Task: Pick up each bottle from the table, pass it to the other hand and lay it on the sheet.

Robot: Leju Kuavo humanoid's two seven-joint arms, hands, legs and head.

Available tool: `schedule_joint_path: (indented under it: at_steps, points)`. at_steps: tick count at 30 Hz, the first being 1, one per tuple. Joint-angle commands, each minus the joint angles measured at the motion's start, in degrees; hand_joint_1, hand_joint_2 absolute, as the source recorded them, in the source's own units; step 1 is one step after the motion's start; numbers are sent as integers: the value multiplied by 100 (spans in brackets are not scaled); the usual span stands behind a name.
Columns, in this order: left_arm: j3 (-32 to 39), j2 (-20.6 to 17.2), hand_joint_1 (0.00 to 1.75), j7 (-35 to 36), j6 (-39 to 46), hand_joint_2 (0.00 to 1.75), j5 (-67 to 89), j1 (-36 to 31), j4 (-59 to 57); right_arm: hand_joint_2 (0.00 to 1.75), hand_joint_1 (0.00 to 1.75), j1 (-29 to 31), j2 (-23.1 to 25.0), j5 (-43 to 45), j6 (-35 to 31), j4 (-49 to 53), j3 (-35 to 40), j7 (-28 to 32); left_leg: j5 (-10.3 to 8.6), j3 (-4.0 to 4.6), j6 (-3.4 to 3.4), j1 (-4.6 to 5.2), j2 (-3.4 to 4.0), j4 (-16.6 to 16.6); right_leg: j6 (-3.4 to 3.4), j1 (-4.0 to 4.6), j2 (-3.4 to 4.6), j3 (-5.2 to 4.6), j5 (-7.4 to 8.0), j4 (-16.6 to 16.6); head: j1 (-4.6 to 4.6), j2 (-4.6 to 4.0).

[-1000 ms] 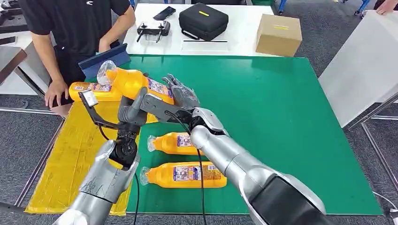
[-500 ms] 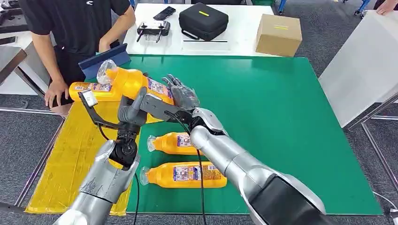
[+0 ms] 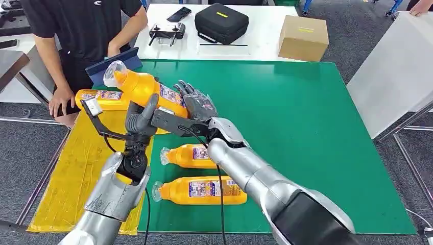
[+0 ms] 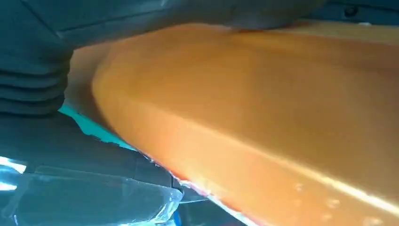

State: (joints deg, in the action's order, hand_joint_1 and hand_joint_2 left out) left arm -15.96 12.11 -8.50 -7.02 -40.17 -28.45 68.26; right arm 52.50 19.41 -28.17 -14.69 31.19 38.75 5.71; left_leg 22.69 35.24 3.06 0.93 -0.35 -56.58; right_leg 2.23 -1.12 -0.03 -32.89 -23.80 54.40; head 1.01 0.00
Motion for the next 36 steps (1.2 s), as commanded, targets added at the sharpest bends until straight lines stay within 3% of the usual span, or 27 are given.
schedule_joint_path:
  at_steps: [1,11,25,33,36]
  points:
    - [381,-276,175,-85,51,175,116,39,433,0,0,-5,-526,-402,287,1175,-1428,168,7,-8,-19,-5,-5,-7,-11,4,-7,13,-8,3,0,0]
    - [870,-417,175,-142,120,175,289,338,706,0,0,-666,-911,-797,618,3181,-1937,145,12,-19,-22,-6,3,-1,-13,5,-2,25,-11,-3,0,0]
    - [1143,-483,175,-168,160,175,483,292,659,0,0,-893,-1174,-749,659,3931,-2119,150,5,-11,-18,-5,-7,0,-11,4,-8,16,-7,-2,0,0]
    - [1452,-1022,175,-747,777,175,2114,432,676,0,0,-1588,-1650,-669,623,5086,-2237,291,13,-25,-25,-9,-4,0,-16,8,-5,30,-13,-4,0,0]
    - [1550,-998,175,-728,723,175,2173,451,713,0,0,-1661,-1667,-680,620,5178,-2252,296,12,-24,-24,-8,-3,0,-15,7,-5,29,-12,-3,0,0]
